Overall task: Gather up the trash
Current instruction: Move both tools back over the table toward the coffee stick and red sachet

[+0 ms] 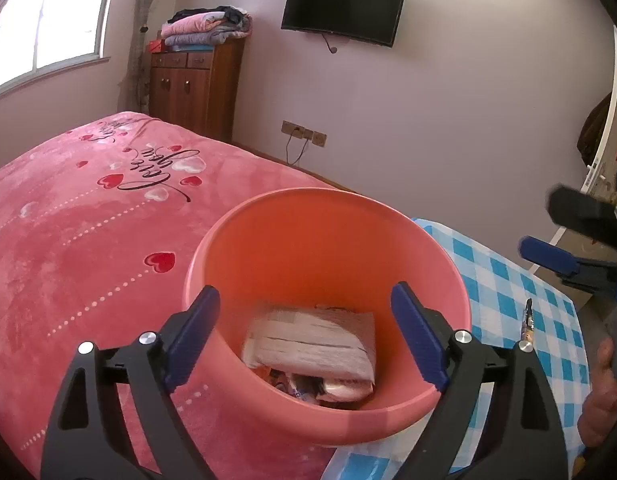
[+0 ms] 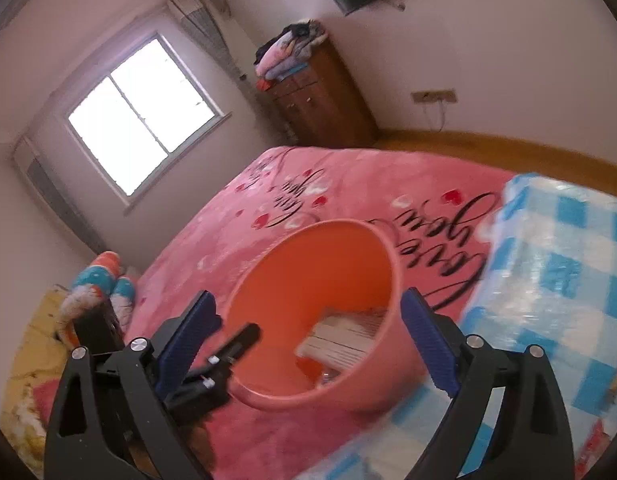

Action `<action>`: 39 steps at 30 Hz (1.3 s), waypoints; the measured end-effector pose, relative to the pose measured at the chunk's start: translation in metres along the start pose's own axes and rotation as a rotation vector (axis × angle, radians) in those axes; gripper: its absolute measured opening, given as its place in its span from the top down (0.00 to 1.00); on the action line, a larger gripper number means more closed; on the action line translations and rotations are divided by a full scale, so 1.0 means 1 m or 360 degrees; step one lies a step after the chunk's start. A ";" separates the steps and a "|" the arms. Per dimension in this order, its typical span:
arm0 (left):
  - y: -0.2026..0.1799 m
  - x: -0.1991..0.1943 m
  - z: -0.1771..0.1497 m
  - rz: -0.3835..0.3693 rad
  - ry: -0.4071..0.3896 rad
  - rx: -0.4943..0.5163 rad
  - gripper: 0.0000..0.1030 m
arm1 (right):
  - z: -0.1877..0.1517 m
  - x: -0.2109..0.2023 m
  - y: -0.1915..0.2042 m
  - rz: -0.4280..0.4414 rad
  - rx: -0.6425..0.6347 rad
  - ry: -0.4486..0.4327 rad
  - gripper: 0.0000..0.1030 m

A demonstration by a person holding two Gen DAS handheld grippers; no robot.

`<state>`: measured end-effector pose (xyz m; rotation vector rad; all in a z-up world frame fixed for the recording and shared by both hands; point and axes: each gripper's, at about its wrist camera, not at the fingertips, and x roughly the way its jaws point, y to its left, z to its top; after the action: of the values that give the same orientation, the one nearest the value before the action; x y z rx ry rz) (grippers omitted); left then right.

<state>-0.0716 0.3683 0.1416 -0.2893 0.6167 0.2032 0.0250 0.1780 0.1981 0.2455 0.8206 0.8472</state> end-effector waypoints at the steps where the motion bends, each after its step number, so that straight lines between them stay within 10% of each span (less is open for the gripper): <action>1: 0.000 -0.001 -0.001 -0.0008 0.0001 -0.0004 0.14 | -0.004 -0.005 -0.003 -0.0024 -0.0006 -0.0015 0.10; 39: -0.140 -0.048 -0.080 -0.0399 0.0059 0.0460 0.14 | -0.166 -0.161 -0.126 -0.0489 0.0314 -0.0370 0.09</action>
<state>-0.1152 0.2053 0.1369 -0.0891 0.6314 -0.1325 -0.0864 -0.0441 0.1114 0.3740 0.7010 0.4398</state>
